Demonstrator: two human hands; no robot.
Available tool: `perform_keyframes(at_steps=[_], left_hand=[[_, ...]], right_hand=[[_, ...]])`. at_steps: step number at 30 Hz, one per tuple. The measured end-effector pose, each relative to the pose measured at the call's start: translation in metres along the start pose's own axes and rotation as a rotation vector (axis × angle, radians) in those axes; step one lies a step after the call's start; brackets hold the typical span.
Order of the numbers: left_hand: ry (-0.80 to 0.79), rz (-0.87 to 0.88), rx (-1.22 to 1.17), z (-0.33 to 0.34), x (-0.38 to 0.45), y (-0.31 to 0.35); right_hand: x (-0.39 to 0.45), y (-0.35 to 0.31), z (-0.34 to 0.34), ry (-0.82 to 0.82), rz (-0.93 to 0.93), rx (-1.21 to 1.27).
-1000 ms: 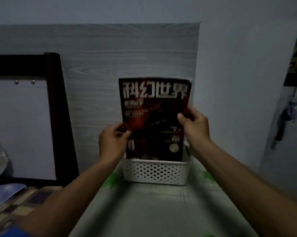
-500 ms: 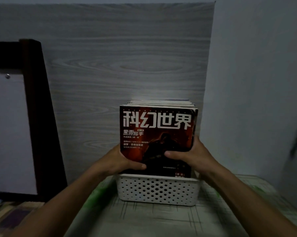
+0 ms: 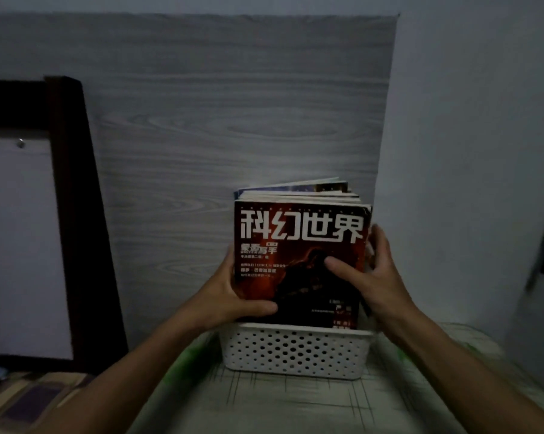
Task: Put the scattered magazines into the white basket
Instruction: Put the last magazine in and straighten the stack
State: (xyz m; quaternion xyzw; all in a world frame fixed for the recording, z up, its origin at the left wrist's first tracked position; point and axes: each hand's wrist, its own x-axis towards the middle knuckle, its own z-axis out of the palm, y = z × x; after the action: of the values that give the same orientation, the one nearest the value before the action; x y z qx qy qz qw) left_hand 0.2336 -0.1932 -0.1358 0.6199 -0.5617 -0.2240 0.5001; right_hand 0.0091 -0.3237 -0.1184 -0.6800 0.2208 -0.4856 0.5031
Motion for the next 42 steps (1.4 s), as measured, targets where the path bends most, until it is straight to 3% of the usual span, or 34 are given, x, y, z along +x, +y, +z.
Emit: perform_keyframes(at_steps=[2,4,5,8,11,14,20,26,28,30,32,34,35,42], left_hand=[[0.215,0.074,0.041,-0.012,-0.006,0.027],[0.388,0.238,0.314,-0.027,0.007,0.059],[0.385,0.294,0.510,-0.034,0.018,0.076],[0.047,0.171,1.056,-0.040,0.055,0.122],[-0.205,-0.030,0.933,-0.042,0.076,0.138],[-0.215,-0.017,0.830,-0.043,0.082,0.131],[-0.221,-0.048,0.860,-0.039,0.089,0.128],[-0.275,-0.092,0.815,-0.042,0.091,0.138],[-0.193,-0.030,0.659,-0.041,0.085,0.134],[0.033,0.057,0.295,-0.037,0.065,0.115],[0.084,0.053,0.018,-0.031,0.039,0.077],[-0.130,-0.062,0.088,-0.017,0.017,0.039],[-0.210,-0.117,0.160,-0.010,0.012,0.023],[-0.155,-0.144,0.178,0.000,0.019,-0.010]], right_hand=[[0.004,-0.026,-0.005,0.078,-0.131,-0.246],[0.026,-0.058,-0.006,0.054,-0.302,-0.517],[0.040,-0.074,-0.003,-0.027,-0.341,-0.653],[0.076,-0.109,0.015,-0.431,-0.290,-1.193],[0.090,-0.116,0.018,-0.536,-0.158,-1.304],[0.092,-0.119,0.008,-0.502,-0.097,-1.404],[0.090,-0.106,-0.004,-0.558,-0.169,-1.207],[0.098,-0.107,-0.013,-0.610,-0.001,-0.960],[0.086,-0.094,-0.019,-0.493,-0.019,-0.765],[0.059,-0.064,-0.027,-0.267,0.000,-0.454],[0.025,-0.025,-0.032,-0.295,0.085,-0.303],[0.007,0.009,-0.031,-0.472,0.117,-0.402],[0.006,0.023,-0.031,-0.476,0.099,-0.447],[0.007,0.037,-0.028,-0.337,0.118,-0.519]])
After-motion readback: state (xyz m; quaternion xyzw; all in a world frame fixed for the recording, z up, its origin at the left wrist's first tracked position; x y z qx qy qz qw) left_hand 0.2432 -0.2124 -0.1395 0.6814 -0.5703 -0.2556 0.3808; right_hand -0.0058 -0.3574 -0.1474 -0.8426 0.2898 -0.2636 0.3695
